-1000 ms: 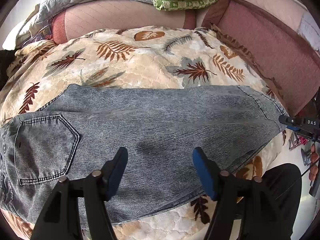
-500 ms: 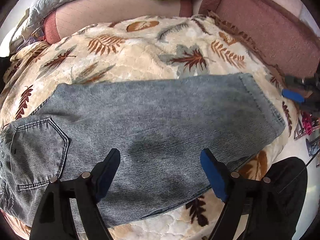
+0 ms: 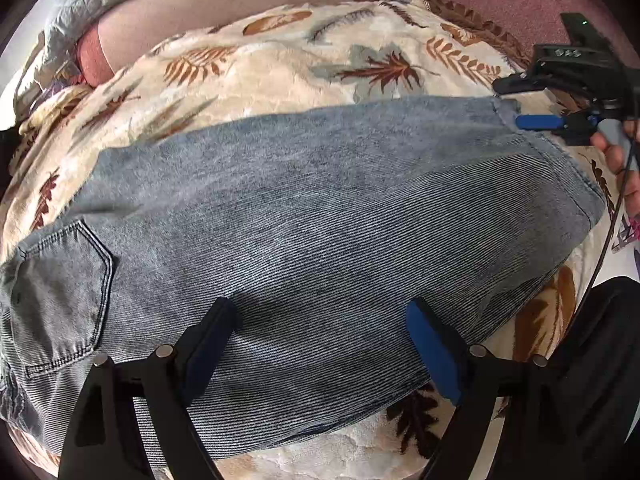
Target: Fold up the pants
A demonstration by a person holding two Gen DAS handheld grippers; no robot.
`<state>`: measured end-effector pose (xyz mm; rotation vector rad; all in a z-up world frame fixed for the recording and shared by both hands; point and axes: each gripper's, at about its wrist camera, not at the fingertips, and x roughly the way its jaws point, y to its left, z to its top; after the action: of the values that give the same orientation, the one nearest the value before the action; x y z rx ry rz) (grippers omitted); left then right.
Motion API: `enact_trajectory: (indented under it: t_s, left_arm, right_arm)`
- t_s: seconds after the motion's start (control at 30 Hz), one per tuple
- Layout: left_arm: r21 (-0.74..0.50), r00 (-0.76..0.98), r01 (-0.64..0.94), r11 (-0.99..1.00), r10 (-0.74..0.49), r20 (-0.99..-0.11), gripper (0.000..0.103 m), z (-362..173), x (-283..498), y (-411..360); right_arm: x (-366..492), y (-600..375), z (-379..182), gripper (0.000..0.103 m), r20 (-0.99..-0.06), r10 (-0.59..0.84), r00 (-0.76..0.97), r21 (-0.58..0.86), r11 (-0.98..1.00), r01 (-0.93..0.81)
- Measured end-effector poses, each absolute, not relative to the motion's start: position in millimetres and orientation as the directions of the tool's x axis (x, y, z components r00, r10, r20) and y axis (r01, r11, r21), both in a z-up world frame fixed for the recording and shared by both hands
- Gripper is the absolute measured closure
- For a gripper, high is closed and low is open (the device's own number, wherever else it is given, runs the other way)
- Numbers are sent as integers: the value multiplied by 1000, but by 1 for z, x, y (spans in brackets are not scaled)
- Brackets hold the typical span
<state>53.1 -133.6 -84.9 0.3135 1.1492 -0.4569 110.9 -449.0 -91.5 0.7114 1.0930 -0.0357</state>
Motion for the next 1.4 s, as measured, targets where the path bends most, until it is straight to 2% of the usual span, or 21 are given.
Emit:
enact_trajectory:
  t_s: [0.07,0.13,0.23,0.37,0.5,0.63,0.73,0.83,0.87,0.93,1.0,1.13,1.23,1.4]
  left_arm:
    - [-75,320,522,850,-276,-906,16,-69,51,-128]
    - [-73,395,498,864,-302,-868,16,-51,48,-110]
    - [-60,488,401,914,-268,-831,16,-37,47,-67]
    - [-101,558,217,971,-209,-803,16,-36,59,6]
    - [-174,540,58,983,-178,-823,16,-53,76,59]
    - [-174,613,-46,984,-110,-782,16,-41,84,88]
    - [-135,633,-132,982,-21,-774,16,-38,91,107]
    - [-104,580,-205,973,35,-814,16,-57,101,123]
    - [-117,565,-211,970,24,-825,16,-65,101,129]
    - [-115,562,-202,973,19,-827,16,-76,100,132]
    - [-84,565,-182,980,34,-824,16,-79,100,129]
    - [-78,571,-180,981,40,-820,16,-83,99,129]
    - [-59,571,-169,984,49,-819,15,-83,99,126]
    - [-65,567,-161,985,38,-823,15,-79,97,127]
  right_arm:
    - [110,-445,-80,36,-824,282,491,491,788,371]
    - [113,-427,-60,36,-826,269,496,456,835,306]
    - [120,-390,-35,36,-807,321,496,451,877,166]
    - [145,-318,-20,36,-780,450,435,482,875,-41]
    - [192,-221,-26,36,-776,549,309,508,836,-209]
    - [234,-133,-41,38,-812,547,202,478,823,-309]
    - [259,-87,-58,47,-852,498,162,423,837,-348]
    - [275,-64,-86,57,-903,411,123,350,872,-343]
    - [277,-58,-95,70,-915,389,104,332,875,-353]
    - [275,-48,-100,80,-935,337,107,270,876,-400]
    - [269,-41,-92,97,-946,282,157,185,873,-451]
    - [265,-29,-81,98,-939,191,287,23,865,-502]
    - [258,-13,-97,98,-923,95,372,-125,843,-524]
    - [259,-17,-102,97,-922,97,375,-114,857,-503]
